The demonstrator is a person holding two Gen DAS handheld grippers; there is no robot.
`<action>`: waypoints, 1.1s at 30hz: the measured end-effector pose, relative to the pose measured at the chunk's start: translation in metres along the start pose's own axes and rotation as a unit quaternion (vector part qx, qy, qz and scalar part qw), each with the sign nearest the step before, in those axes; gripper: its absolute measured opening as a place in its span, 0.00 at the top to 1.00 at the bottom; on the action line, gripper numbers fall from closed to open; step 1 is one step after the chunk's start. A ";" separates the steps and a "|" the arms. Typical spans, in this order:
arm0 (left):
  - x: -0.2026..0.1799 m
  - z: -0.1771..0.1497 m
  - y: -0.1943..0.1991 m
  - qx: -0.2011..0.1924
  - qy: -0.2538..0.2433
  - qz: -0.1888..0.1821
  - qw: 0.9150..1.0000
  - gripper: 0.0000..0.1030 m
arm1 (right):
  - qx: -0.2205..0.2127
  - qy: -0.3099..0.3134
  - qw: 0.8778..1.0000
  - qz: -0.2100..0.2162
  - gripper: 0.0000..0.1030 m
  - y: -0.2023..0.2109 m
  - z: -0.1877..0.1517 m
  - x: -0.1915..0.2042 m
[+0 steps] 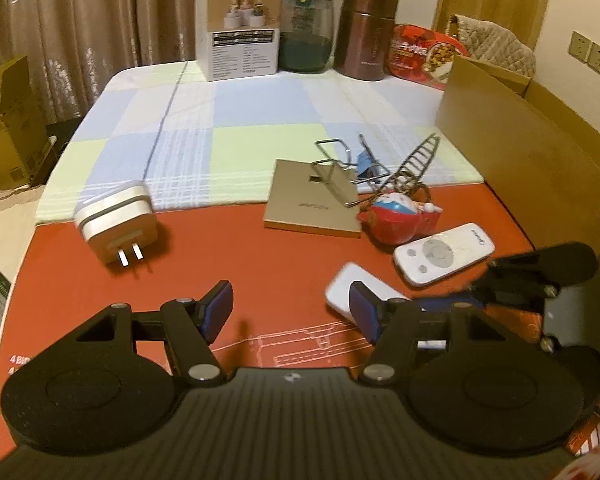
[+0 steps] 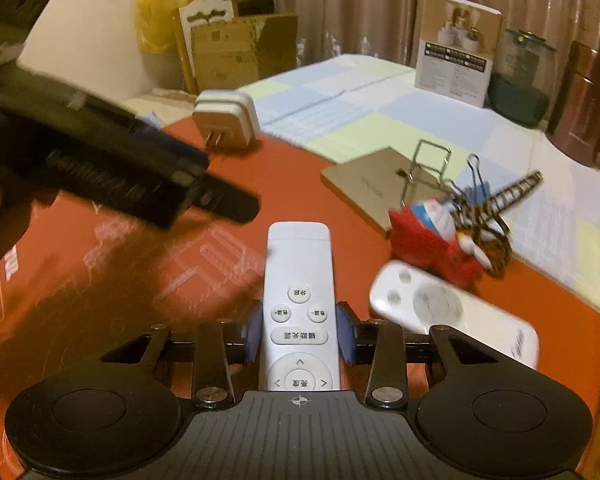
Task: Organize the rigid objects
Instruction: 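Grasp the long white remote with the right tool while the left tool grasps the round-button remote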
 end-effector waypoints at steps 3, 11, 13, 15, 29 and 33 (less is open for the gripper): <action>-0.009 0.001 0.000 -0.002 -0.008 -0.015 1.000 0.42 | 0.010 -0.019 1.000 -0.019 0.66 0.017 -0.015 0.000; -0.054 0.002 -0.009 0.001 -0.071 -0.084 0.994 0.42 | 0.003 -0.099 0.989 -0.108 0.66 0.076 -0.056 -0.026; -0.068 0.003 -0.015 0.001 -0.097 -0.102 0.990 0.42 | 0.002 -0.122 0.985 -0.125 0.66 0.087 -0.064 -0.037; -0.084 0.005 -0.024 0.001 -0.127 -0.122 0.984 0.42 | 0.003 -0.134 0.982 -0.136 0.66 0.092 -0.070 -0.047; -0.122 0.013 -0.068 -0.012 -0.199 -0.144 0.969 0.41 | -0.015 -0.157 0.978 -0.133 0.66 0.098 -0.071 -0.058; -0.127 0.011 -0.066 -0.010 -0.202 -0.148 0.968 0.50 | -0.019 -0.165 0.977 -0.135 0.66 0.100 -0.072 -0.058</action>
Point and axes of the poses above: each gripper's, at about its wrist camera, not at the fingertips, and y roughly against the way its jaws point, x to its left, z to its top, the point moved 7 cm from there along -y, roughly the way its jaws point, and after that the axes turned 11 degrees about z, right-handed, at the moved point
